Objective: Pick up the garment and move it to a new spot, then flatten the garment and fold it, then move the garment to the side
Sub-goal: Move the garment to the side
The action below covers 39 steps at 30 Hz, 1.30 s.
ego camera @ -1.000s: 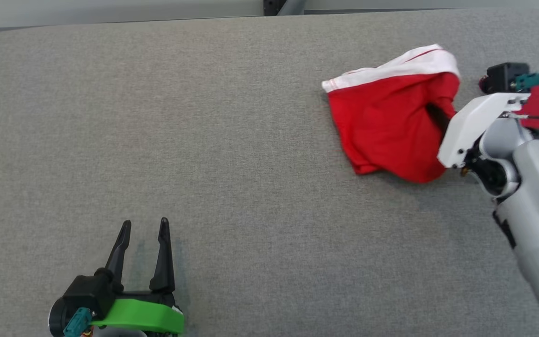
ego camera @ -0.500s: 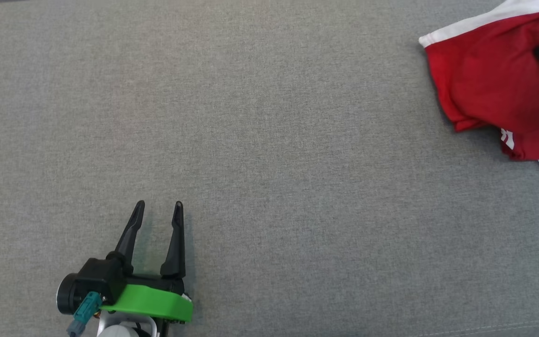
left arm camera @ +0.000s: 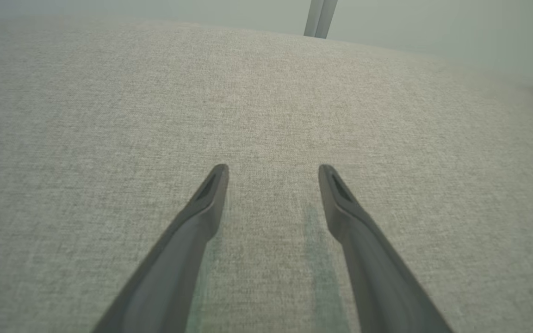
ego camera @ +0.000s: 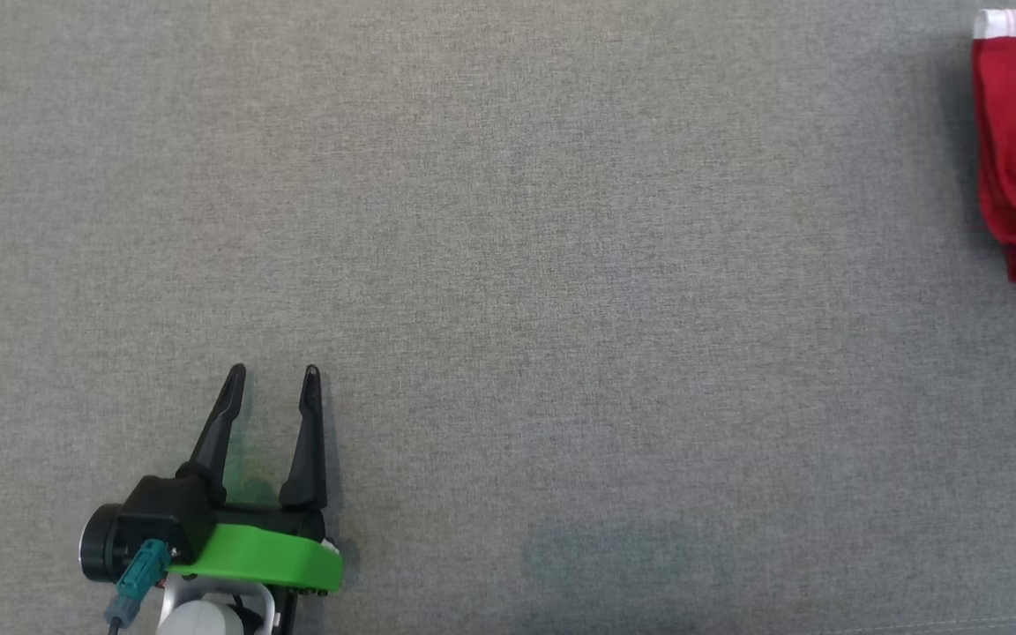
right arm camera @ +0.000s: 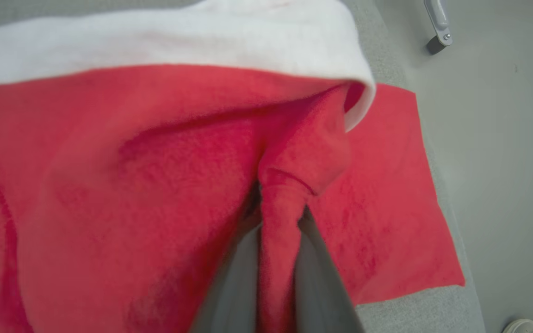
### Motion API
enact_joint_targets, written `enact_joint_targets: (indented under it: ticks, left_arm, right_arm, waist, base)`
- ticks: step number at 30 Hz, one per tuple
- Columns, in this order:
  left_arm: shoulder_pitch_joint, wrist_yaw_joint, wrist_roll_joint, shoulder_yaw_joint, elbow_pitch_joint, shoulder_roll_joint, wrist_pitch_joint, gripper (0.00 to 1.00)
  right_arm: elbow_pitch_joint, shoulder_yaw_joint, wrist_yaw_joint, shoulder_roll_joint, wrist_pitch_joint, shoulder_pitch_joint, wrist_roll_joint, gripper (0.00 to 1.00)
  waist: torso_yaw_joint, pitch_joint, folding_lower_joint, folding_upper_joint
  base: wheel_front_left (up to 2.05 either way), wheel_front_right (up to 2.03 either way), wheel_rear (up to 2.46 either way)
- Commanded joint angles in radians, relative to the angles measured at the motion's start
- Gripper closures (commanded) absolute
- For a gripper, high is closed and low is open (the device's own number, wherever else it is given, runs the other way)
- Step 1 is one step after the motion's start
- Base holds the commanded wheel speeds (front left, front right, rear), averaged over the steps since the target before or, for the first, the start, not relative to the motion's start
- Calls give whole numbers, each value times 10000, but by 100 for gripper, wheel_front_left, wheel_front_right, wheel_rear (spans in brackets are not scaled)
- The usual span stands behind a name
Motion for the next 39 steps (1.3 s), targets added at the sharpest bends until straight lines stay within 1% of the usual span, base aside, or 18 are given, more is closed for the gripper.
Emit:
enact_joint_targets:
  ticks: [1, 2, 3, 6, 9, 12, 15, 17, 19, 21, 25, 27, 30, 33, 36, 39]
  left_arm:
    - [-144, -62, 74, 8, -47, 20, -24, 0]
    - [-163, -74, 82, 20, -45, 20, -24, 0]
    - [-190, -67, 79, 31, -48, 20, -24, 0]
    - [-226, -51, 32, 19, -66, 20, -24, 0]
    - [-170, -2, -65, -29, -83, 20, -24, 0]
    - [-53, 76, -153, -44, -117, 21, -24, 0]
    - [147, 146, -325, -55, -66, 21, -24, 0]
    - [307, 226, -439, -2, -97, 23, -24, 0]
    - [481, 279, -506, 23, -101, 21, -24, 0]
    - [702, 352, -566, 92, -134, 21, -24, 0]
    - [1138, 442, -632, 194, -148, 20, -24, 0]
    - [1277, 448, -642, 205, -97, 20, -24, 0]
    - [1430, 462, -628, 192, -29, 21, -24, 0]
    - [1525, 483, -641, 197, 46, 21, -24, 0]
    - [1583, 502, -646, 207, 179, 20, -24, 0]
    - [1513, 425, -512, 217, 324, 21, -24, 0]
  right_arm:
    - [87, -105, -8, 45, -193, 185, -229, 100]
    - [145, -100, -8, 139, -375, 224, -464, 38]
    - [202, -95, -8, 194, -573, 252, -698, 0]
    - [463, -280, -9, 314, -1008, 370, -1207, 0]
    - [391, -414, -11, 393, -1945, 310, -1528, 0]
    - [329, -185, -11, 328, -2860, 512, -1797, 0]
    - [102, -289, -9, 541, -3925, 726, -1268, 0]
    - [-229, -94, -9, 554, -4567, 1063, -954, 0]
    - [-742, 140, -11, 516, -5340, 1486, -697, 0]
    - [-1336, 408, -9, 691, -5993, 2048, -392, 0]
    - [-2609, 776, -12, 1126, -7025, 3407, 294, 0]
    - [-3165, 925, -11, 1464, -7417, 4178, 535, 0]
    - [-3737, 971, -12, 1933, -7990, 5300, 350, 0]
    - [-4005, 1002, -6, 2677, -8684, 6213, 41, 0]
    - [-3911, 1011, -6, 3423, -9239, 6916, -321, 0]
    - [-3703, 1143, -8, 3862, -9600, 7431, -713, 0]
  waist:
    - [35, 100, 0, 44]
    - [35, 115, 0, 44]
    - [31, 122, 0, 44]
    - [-10, 99, 0, 44]
    - [-80, -2, 0, 44]
    - [-152, -247, 0, 44]
    - [-181, -686, 0, 44]
    - [-206, -1016, 0, 44]
    - [-211, -1433, 0, 44]
    - [-230, -1850, 0, 44]
    - [-239, -2599, 0, 44]
    - [-222, -2869, 0, 44]
    - [-187, -3184, 0, 44]
    - [-185, -3462, 0, 44]
    - [-194, -3688, 0, 44]
    - [-174, -3848, 0, 44]
  base:
    - [0, 0, 0]
    - [0, 0, 0]
    - [0, 0, 0]
    - [0, 0, 0]
    - [0, 0, 0]
    - [0, 0, 0]
    - [0, 0, 0]
    - [0, 0, 0]
    - [0, 0, 0]
    - [0, 0, 0]
    - [0, 0, 0]
    - [0, 0, 0]
    - [0, 0, 0]
    - [0, 0, 0]
    - [0, 0, 0]
    - [0, 0, 0]
